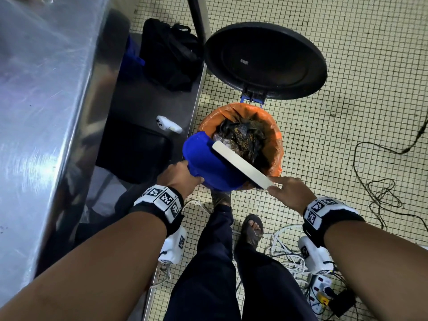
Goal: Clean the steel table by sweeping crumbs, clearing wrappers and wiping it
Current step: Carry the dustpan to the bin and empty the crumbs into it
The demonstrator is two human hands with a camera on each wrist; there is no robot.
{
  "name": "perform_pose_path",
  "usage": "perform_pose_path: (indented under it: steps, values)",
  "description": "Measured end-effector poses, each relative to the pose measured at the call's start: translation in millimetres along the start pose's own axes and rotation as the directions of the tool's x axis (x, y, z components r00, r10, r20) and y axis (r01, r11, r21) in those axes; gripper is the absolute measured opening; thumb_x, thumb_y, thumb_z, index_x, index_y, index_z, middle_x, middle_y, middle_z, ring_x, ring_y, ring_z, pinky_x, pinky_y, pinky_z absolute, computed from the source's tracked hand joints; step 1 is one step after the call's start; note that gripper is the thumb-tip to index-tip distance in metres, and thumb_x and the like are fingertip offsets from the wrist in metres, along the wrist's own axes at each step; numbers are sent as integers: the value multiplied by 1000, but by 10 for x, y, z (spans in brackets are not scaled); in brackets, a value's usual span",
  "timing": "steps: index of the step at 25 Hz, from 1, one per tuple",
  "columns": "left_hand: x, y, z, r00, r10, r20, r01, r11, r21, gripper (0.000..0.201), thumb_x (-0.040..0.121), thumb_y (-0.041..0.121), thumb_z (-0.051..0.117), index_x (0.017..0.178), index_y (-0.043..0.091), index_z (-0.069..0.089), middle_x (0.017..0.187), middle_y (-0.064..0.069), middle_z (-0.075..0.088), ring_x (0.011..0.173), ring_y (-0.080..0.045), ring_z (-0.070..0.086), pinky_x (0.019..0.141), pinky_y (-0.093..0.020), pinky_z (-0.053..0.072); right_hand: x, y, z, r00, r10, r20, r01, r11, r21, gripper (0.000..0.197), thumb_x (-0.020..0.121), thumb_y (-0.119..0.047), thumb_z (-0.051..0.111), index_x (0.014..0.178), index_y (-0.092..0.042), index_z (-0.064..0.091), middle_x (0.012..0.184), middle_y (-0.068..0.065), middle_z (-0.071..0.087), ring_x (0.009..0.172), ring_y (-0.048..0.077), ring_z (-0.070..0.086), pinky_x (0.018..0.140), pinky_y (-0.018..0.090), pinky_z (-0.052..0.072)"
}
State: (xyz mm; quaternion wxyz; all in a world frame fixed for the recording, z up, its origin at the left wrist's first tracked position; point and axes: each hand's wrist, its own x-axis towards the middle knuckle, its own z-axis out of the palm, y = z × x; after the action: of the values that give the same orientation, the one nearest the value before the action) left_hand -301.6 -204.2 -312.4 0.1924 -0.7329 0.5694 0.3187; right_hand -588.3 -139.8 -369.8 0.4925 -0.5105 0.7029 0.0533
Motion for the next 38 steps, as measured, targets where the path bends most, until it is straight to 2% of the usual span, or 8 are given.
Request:
perform_pose_path:
  steps: [10,14,18,23,27,33,36,38]
  values:
    - [31,-59,49,1000,-25,3,25,999,43,39,79,48,68,113,30,60,102,-2,69,92,-28,65,78,-35,52,-50,55,-94,1000,5,20,-5,1000,15,41,91,-35,57,132,-29,58,57,-8,53,51,8,53,50,17,37]
    - [10,-60,58,1000,-24,8,24,999,47,39,80,46,68,114,29,58,99,-1,68,90,-27,65,79,-35,53,-70,173,-108,998,62,21,-61,997,-39,45,94,-34,54,137,-20,54,94,10,70,76,19,62,67,23,45]
    - [-35,-55,79,1000,-26,12,26,999,36,41,81,49,68,115,30,58,102,-1,68,92,-27,65,76,-33,50,-90,121,-157,997,76,-11,-75,996,58,42,95,-33,52,136,-20,55,56,-4,57,44,3,50,44,13,37]
    - [-47,6,70,1000,18,3,-18,1000,7,39,80,48,67,114,33,57,102,-1,68,89,-27,64,76,-33,51,-91,-39,-110,997,75,20,-77,987,144,40,95,-32,53,134,-23,56,31,-10,48,32,0,51,64,26,47]
    - [-60,-5,77,1000,25,-9,-25,1000,12,42,80,49,67,118,34,56,101,0,68,88,-26,65,75,-33,51,-62,1,-89,993,121,-12,-119,988,100,43,95,-30,50,136,-18,55,63,-1,56,52,10,57,60,25,44]
    - [-87,15,84,1000,27,-5,-27,1000,13,43,80,49,67,118,32,56,98,1,67,86,-26,63,75,-33,51,-35,-92,-101,996,75,-46,-62,967,246,42,91,-33,56,133,-27,57,51,-18,45,27,4,46,50,24,45]
    - [-82,16,93,999,25,-21,-25,1000,-9,42,78,50,67,115,33,57,98,0,68,87,-27,65,79,-35,54,-18,-109,-52,999,30,-13,-27,982,189,42,92,-33,57,133,-26,58,62,-18,39,34,-9,49,61,26,47]
    - [-87,2,98,999,18,-28,-18,1000,-11,40,79,49,67,114,33,57,94,1,67,83,-25,63,75,-33,52,-23,-67,-28,999,48,-8,-47,991,128,43,94,-33,54,136,-22,56,65,-11,42,41,1,54,69,25,46]
